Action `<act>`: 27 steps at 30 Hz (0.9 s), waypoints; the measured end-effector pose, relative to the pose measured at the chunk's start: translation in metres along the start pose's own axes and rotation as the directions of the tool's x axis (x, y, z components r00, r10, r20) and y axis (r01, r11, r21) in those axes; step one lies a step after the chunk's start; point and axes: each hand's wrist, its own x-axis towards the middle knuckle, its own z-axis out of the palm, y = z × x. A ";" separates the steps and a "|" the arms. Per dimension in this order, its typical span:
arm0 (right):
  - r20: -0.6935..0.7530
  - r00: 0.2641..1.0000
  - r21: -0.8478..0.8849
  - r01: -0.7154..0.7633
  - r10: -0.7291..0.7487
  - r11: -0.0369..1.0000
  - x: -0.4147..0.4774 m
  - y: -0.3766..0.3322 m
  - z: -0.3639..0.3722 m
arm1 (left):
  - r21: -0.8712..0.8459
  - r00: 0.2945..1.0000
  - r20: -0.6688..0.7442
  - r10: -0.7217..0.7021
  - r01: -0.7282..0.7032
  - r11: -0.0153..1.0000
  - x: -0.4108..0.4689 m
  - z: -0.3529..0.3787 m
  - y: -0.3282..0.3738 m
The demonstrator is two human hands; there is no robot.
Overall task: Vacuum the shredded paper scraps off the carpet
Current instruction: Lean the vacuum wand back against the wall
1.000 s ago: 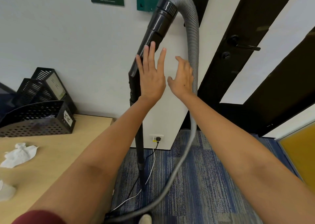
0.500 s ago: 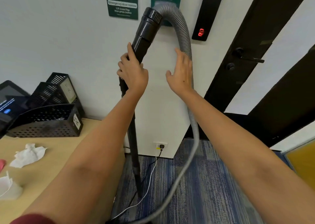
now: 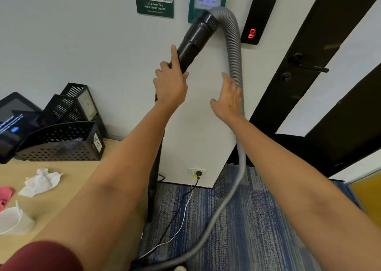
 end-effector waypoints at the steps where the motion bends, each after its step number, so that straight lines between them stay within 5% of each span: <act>1: -0.011 1.000 0.019 0.003 -0.003 1.000 0.001 0.000 -0.001 | -0.003 1.000 -0.005 0.020 -0.020 1.000 0.000 0.000 0.005; 7: -0.032 0.994 0.072 0.105 -0.103 0.992 0.002 -0.005 -0.006 | 0.016 0.998 -0.026 0.060 -0.060 0.998 -0.004 -0.004 0.023; 18: 0.139 0.978 0.113 0.138 -0.153 0.984 -0.022 -0.002 0.020 | -0.176 0.992 0.060 -0.114 0.123 0.977 -0.021 0.022 0.002; 27: 0.176 0.976 0.161 0.104 -0.132 0.982 -0.020 -0.007 0.019 | -0.096 0.999 -0.015 -0.034 0.032 0.995 -0.004 0.019 0.029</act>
